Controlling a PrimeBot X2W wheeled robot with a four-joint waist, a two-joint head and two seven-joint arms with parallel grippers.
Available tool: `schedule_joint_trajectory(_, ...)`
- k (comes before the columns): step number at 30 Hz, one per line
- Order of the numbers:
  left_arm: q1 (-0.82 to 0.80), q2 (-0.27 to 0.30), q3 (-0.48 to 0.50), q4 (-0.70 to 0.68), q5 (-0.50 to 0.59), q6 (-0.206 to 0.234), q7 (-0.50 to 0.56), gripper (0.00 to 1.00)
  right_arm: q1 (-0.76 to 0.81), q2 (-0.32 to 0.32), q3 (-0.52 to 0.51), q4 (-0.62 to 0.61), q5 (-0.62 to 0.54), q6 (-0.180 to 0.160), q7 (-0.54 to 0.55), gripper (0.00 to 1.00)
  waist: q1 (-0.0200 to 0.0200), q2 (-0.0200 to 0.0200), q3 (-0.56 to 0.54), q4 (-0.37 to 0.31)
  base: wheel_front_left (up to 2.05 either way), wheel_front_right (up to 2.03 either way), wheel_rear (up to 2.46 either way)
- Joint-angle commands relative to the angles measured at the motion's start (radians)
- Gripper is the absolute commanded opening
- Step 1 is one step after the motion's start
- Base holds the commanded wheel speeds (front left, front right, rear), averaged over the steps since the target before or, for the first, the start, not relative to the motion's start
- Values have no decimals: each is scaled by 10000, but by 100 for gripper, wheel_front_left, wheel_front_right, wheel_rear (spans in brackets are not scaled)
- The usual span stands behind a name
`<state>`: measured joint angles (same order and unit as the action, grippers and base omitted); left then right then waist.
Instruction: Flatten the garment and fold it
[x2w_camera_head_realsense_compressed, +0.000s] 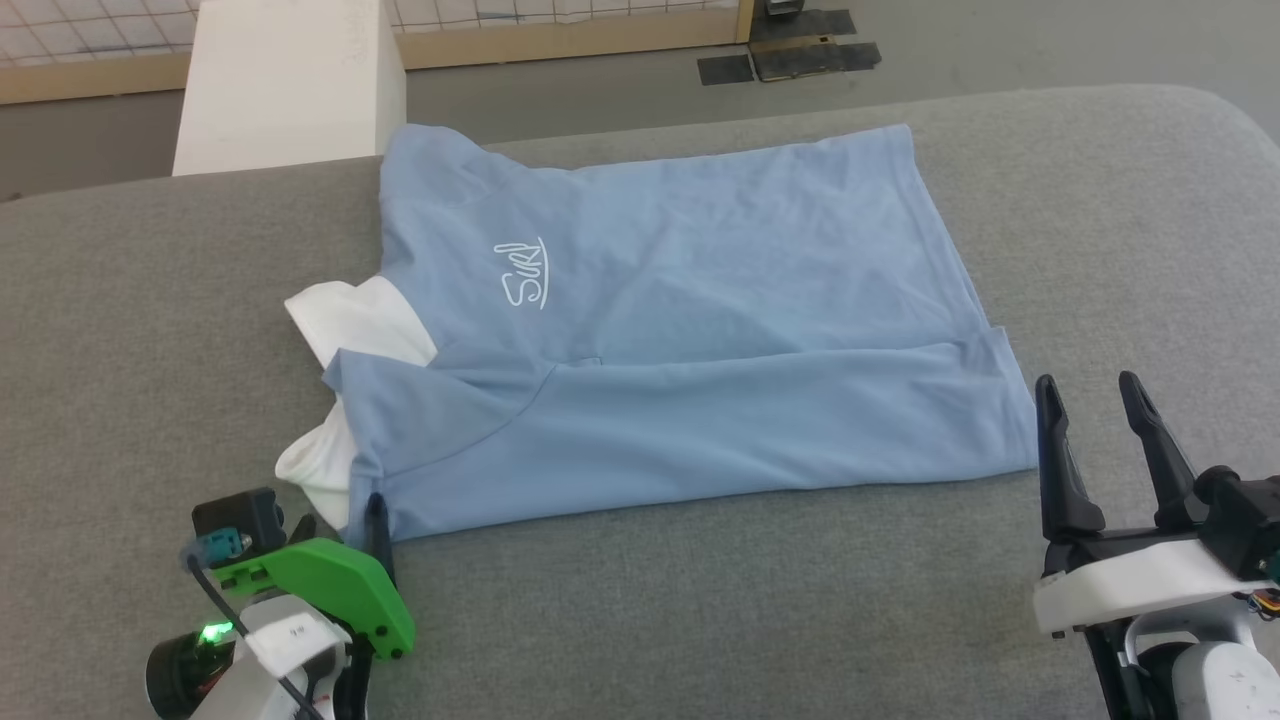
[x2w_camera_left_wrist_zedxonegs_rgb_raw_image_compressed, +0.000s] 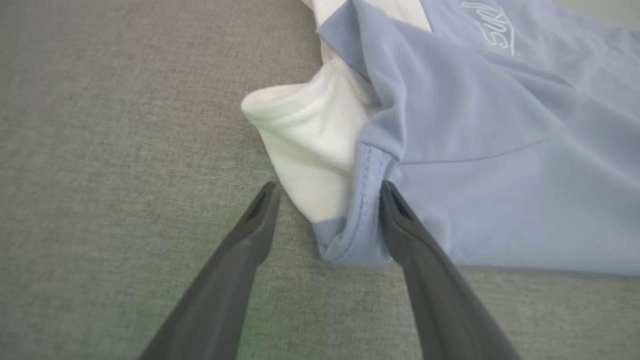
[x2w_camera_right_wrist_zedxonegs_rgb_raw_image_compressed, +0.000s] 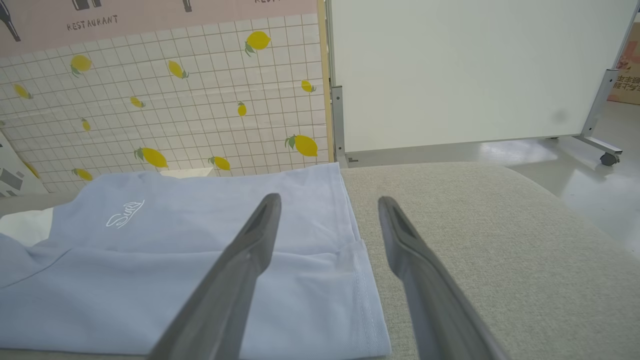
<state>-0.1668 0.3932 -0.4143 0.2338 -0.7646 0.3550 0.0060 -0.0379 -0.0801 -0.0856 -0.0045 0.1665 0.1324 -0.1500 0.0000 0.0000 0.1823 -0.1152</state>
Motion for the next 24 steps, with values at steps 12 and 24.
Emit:
schedule_joint_trajectory(12, -438, -55, -97, 431, -1059, 223, 2374, 0, -67, 37, 192, 261, -33, -17, -5, 100, 0, 0, 160, -326, 0, 0, 0)
schedule_joint_trajectory(24, -534, -9, -211, 34, -938, -56, 2079, 0, -1363, 206, -845, 2038, -404, -17, 2352, 100, 0, 0, 315, -36, 0, 0, 0)
